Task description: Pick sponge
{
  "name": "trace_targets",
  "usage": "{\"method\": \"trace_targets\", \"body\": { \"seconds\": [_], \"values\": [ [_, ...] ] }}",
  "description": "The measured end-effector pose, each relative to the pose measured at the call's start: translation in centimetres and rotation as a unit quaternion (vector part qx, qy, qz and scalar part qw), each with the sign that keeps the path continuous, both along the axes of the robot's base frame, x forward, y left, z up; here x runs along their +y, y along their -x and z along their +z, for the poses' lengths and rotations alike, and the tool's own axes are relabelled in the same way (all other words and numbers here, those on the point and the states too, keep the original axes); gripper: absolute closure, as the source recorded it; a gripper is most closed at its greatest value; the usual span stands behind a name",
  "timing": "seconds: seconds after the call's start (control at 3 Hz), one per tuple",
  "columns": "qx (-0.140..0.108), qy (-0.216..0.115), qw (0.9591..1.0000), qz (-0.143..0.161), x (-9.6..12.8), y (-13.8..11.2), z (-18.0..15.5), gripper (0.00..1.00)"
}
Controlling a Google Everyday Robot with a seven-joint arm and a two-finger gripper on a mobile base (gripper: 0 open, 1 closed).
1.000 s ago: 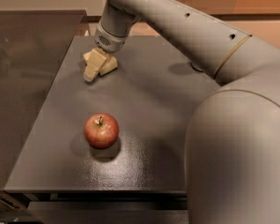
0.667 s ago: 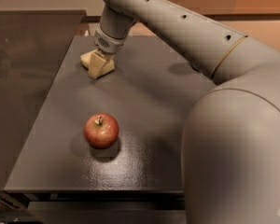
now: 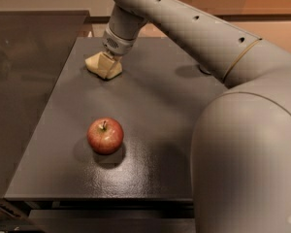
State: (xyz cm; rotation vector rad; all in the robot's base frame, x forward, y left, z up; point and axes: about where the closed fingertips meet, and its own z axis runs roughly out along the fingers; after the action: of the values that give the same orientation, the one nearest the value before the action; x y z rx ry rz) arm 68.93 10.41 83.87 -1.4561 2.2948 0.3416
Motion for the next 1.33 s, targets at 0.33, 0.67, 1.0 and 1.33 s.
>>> {"method": "trace_targets", "body": {
  "seconds": [0.33,0.67,1.0,1.33],
  "values": [
    [-0.01,-0.017,0.9997,0.011,-0.7,0.6,2.4,1.0],
    [-0.025,-0.033,0.9985,0.035,-1.2,1.8,5.7,1.0],
    [-0.034,-0.042,0.9962,0.069,-1.5,3.1,9.0,1.0],
    [-0.041,-0.039,0.9929,0.105,-1.9,4.3,11.9,1.0]
  ]
}}
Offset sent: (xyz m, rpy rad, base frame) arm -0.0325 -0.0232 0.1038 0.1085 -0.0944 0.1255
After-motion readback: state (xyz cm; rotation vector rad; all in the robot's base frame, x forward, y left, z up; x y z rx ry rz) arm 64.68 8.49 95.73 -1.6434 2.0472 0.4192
